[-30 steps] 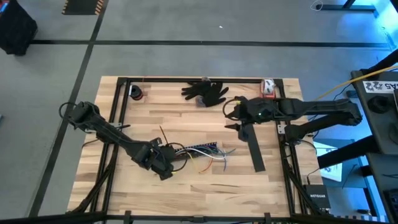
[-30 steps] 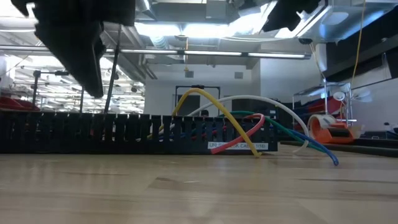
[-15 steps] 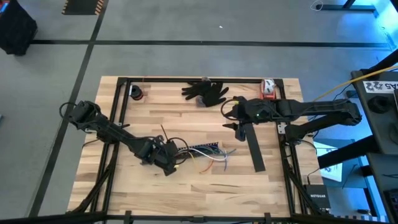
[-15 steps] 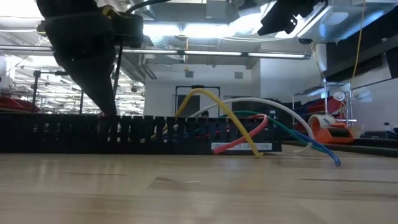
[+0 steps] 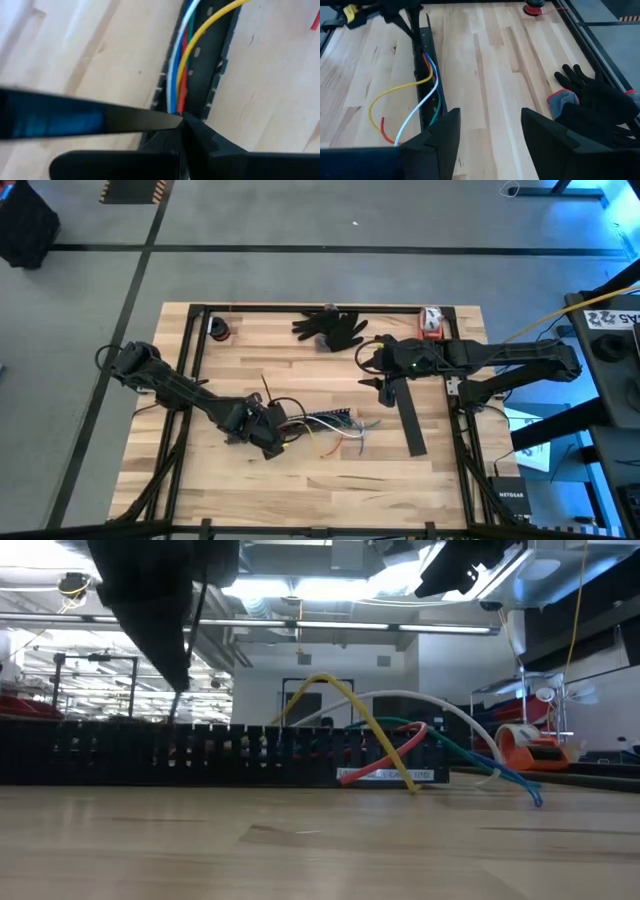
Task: Ziptie cables
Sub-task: Put the black zip tied cables wires into the black cable duct
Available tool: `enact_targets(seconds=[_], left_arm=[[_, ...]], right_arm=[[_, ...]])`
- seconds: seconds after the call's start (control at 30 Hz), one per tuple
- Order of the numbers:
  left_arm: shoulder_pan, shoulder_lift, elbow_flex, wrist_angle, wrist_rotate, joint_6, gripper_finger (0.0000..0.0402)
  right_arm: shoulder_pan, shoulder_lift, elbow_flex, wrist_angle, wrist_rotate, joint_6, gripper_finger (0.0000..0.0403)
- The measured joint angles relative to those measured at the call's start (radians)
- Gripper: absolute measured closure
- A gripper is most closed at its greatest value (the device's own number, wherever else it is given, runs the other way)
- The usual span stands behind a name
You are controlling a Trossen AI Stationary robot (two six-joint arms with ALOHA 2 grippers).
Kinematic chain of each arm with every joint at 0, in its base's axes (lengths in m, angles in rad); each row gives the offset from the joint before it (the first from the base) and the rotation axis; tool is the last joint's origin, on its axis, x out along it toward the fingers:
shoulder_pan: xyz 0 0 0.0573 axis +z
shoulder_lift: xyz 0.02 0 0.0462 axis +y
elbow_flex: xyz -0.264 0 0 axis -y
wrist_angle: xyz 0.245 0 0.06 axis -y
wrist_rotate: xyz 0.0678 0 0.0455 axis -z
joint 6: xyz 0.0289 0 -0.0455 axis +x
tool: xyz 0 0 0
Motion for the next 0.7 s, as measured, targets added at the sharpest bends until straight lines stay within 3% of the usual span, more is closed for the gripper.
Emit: enact_targets(seconds=[0.2, 0.37, 0.7], left_arm=[[0.0, -0.002, 0.075, -0.155, 0.08, 0.001, 0.0401], [-0.005, -0.002, 0.082, -0.271, 0.219, 0.003, 0.0401], [-0.023, -0.003, 0.03, -0.44, 0.267, 0.029, 0.0401]], right_arm=[[0.0, 0.0, 0.0, -0.001, 0.001, -0.005, 0.0201], [0.0, 0.001, 0.0, -0.006, 0.016, -0.008, 0.0201], [0.0, 0.001, 0.0, -0.048, 0.018, -0.01, 0.0201]])
